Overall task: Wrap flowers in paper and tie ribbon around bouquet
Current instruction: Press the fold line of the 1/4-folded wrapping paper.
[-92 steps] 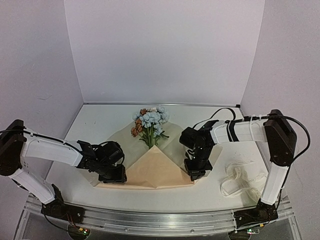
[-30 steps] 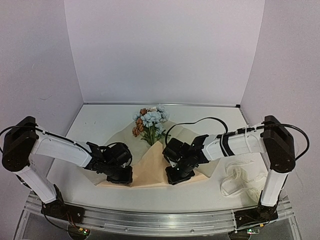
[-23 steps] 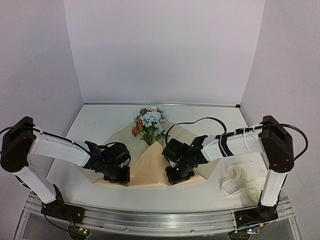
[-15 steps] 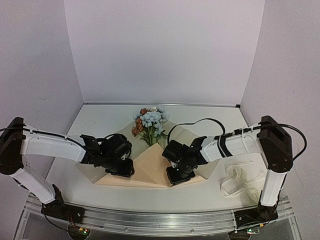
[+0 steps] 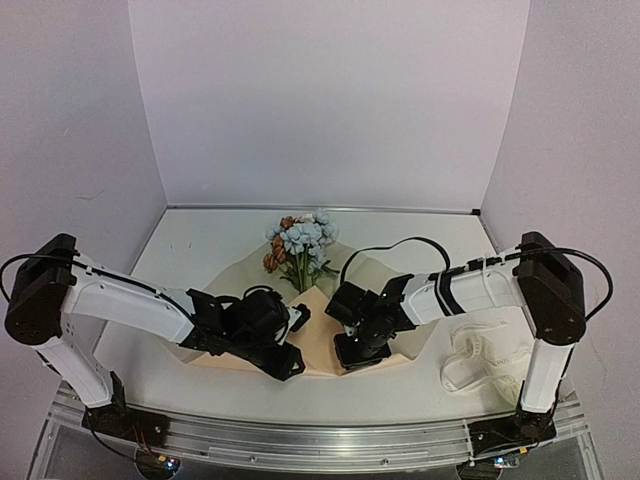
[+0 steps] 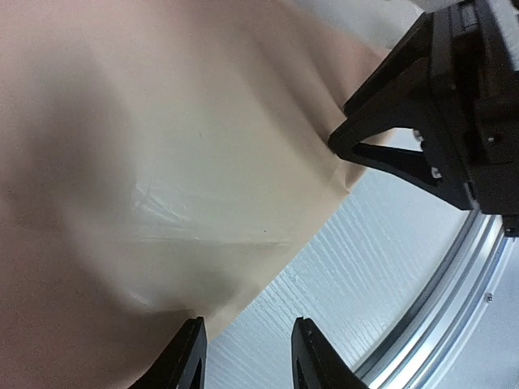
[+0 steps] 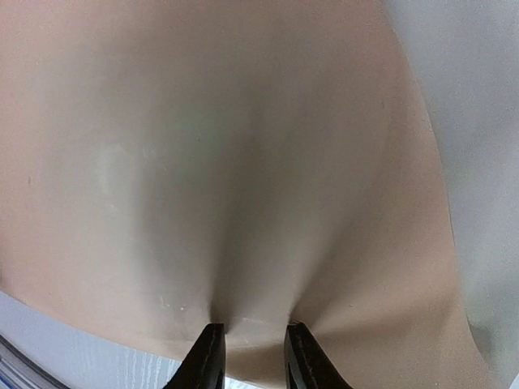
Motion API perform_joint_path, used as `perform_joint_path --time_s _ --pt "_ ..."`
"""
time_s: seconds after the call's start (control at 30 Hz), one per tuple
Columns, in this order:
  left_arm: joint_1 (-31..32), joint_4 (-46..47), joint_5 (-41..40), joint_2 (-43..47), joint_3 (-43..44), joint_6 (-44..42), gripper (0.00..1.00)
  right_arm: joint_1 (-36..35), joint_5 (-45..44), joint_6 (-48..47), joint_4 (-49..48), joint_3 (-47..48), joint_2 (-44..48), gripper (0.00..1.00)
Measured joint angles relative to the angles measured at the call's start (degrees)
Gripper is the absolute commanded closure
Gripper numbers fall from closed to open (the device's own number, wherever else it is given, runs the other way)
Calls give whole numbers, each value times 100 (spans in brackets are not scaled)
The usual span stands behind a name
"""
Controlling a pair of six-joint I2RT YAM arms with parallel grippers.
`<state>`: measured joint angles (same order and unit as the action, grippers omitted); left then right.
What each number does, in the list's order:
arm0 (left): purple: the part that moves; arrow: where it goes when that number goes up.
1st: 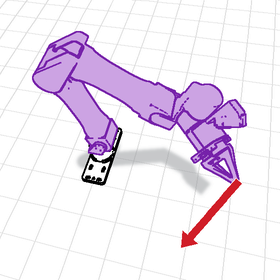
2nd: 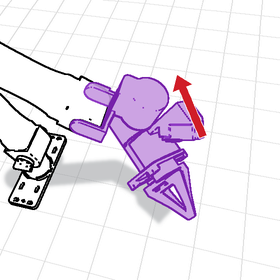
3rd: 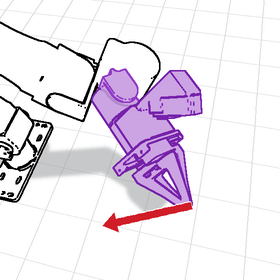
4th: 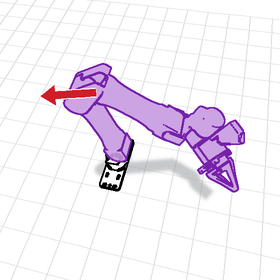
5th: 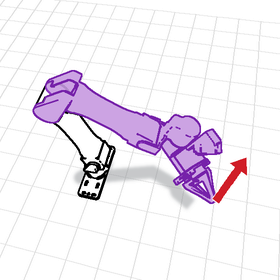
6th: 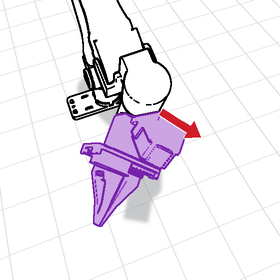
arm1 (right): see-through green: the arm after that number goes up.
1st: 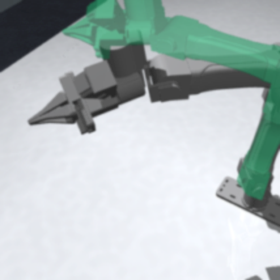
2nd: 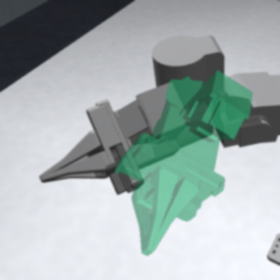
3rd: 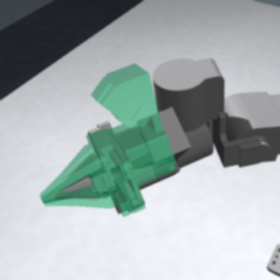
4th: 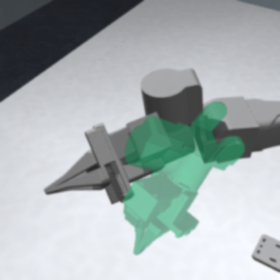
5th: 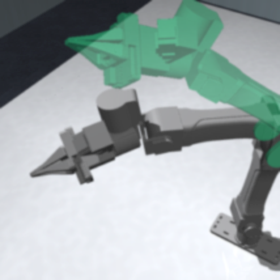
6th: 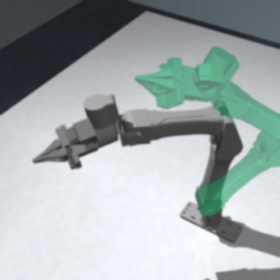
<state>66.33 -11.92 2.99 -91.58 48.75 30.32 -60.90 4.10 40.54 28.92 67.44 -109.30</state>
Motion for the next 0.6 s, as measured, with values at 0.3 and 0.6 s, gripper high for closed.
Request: perform_joint_path --time_s 0.3,0.6 --pt "0 183 -105 -305 -11 13 65 0 0 139 -89 -5 -11 75" --pt "0 426 -163 -372 -426 301 68 0 -1 189 -190 -43 -11 76"
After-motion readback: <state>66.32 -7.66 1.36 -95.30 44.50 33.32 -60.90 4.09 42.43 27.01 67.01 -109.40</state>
